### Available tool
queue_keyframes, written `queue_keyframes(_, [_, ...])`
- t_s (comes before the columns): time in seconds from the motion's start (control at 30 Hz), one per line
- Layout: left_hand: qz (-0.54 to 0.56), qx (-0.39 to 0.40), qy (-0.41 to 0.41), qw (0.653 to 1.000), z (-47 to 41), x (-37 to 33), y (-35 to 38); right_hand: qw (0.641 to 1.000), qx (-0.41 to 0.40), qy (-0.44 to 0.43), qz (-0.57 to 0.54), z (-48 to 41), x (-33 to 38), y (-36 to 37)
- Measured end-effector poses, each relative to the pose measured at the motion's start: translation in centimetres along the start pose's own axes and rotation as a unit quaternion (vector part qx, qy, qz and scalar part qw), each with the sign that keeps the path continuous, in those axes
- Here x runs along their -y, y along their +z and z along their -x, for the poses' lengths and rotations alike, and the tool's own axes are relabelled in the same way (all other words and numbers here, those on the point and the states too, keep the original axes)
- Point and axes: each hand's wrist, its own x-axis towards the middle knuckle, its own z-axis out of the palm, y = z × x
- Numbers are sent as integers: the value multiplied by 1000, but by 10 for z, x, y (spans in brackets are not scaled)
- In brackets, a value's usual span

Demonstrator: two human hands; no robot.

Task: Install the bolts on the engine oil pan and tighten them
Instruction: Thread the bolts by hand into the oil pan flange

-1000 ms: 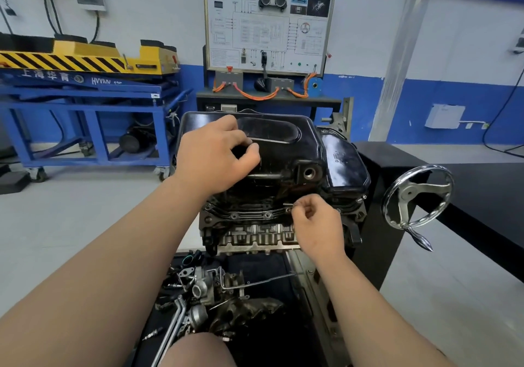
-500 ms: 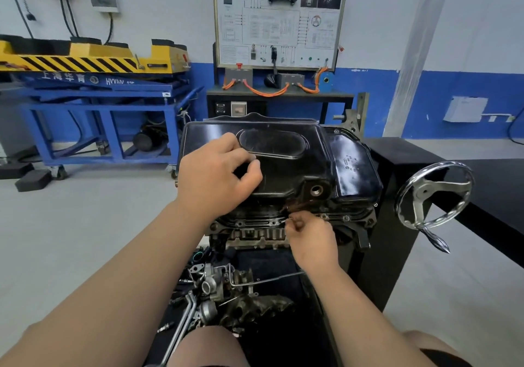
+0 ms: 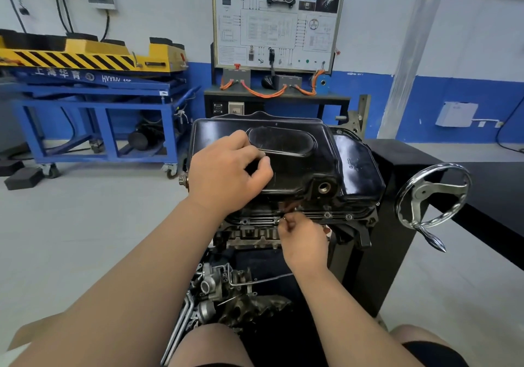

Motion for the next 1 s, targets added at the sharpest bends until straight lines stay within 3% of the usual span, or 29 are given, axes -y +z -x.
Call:
queue_keyframes(0.67, [-3, 6, -12, 1000, 3, 0, 0, 998, -28, 23, 54, 1, 8, 10])
queue_keyframes(0.83, [-4, 4, -12, 1000, 3, 0, 0, 991, -41, 82, -96, 3, 14, 20])
queue_keyframes(1.0, [0, 6, -12, 1000, 3, 1, 1, 938, -47, 174, -296, 7, 23, 28])
